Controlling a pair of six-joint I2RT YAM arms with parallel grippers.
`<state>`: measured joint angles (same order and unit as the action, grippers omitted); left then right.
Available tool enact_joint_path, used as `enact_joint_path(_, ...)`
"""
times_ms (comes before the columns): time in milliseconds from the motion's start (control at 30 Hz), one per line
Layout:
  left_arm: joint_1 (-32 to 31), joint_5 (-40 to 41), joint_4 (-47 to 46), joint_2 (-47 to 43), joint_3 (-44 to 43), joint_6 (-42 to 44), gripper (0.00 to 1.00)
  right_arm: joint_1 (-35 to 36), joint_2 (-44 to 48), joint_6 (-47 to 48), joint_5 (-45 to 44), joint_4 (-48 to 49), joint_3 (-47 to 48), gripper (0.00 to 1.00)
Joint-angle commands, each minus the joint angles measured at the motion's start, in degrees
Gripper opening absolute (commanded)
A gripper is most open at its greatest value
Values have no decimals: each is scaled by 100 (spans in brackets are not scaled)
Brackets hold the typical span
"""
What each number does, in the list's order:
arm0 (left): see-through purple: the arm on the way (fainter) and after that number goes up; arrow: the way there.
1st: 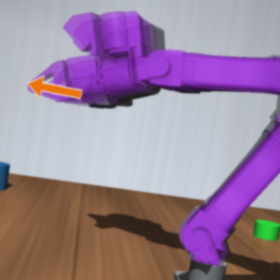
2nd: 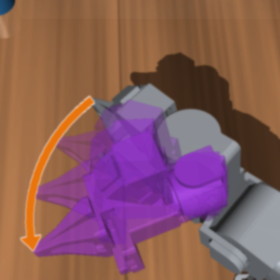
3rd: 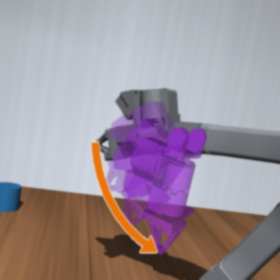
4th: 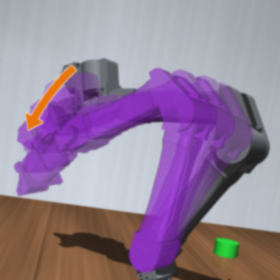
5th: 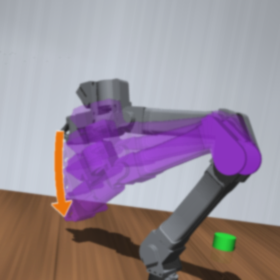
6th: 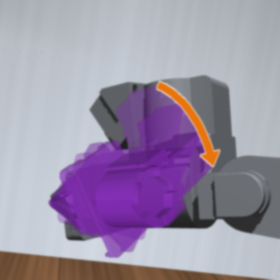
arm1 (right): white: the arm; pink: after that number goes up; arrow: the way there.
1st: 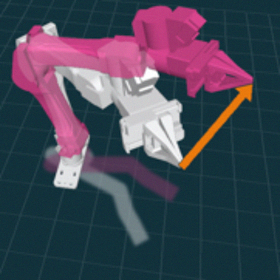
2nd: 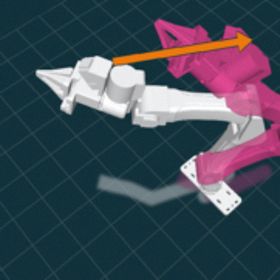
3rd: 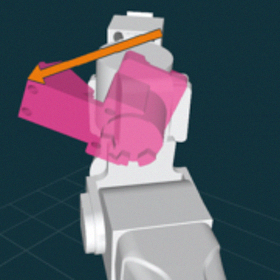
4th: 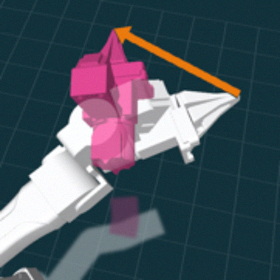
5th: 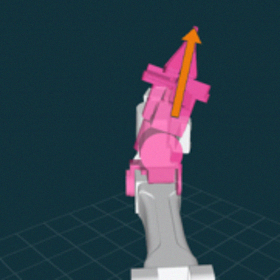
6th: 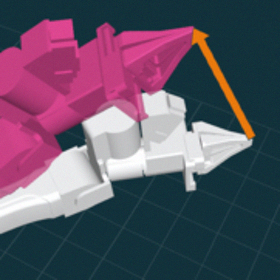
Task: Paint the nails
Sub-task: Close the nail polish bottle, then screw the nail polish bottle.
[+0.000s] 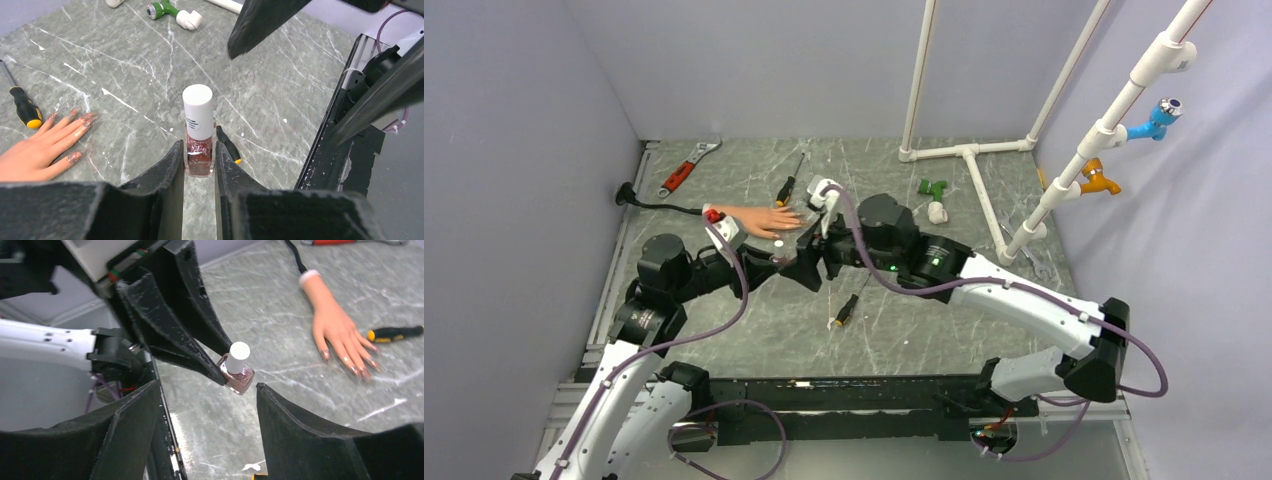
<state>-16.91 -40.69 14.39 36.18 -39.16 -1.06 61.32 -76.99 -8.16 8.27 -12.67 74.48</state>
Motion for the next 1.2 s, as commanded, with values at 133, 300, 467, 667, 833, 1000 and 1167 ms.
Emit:
enact_joint_path(133, 24, -1626, -708, 69, -288, 155, 0, -1404, 966, 48, 3561, 1410, -956, 71)
enact_joint_path(300, 12, -2630, -1381, 351, -290, -515, 0, -1583, 1219, 209, 4612, 1976, -1210, 69)
enact_joint_path(467, -134, -2713, -1567, 567, -596, -633, 0, -1583, 1139, 93, 4824, 2320, -1139, 67)
enact_joint_path(667, -391, -2385, -716, 785, -1230, -156, 0, -1587, 946, -93, 4876, 2733, -1034, 65)
enact_joint_path(833, -462, -2365, -67, 978, -1540, 689, 0, -1593, 754, -777, 4511, 3842, -1158, 62)
enact_joint_path(1000, -366, -2439, -581, 1165, -1224, 605, 0, -1590, 814, -999, 4432, 4218, -1273, 62)
enact_joint_path(1167, -108, -2740, -600, 1201, -1363, 551, 0, -1588, 1043, -635, 3951, 3920, -1528, 65)
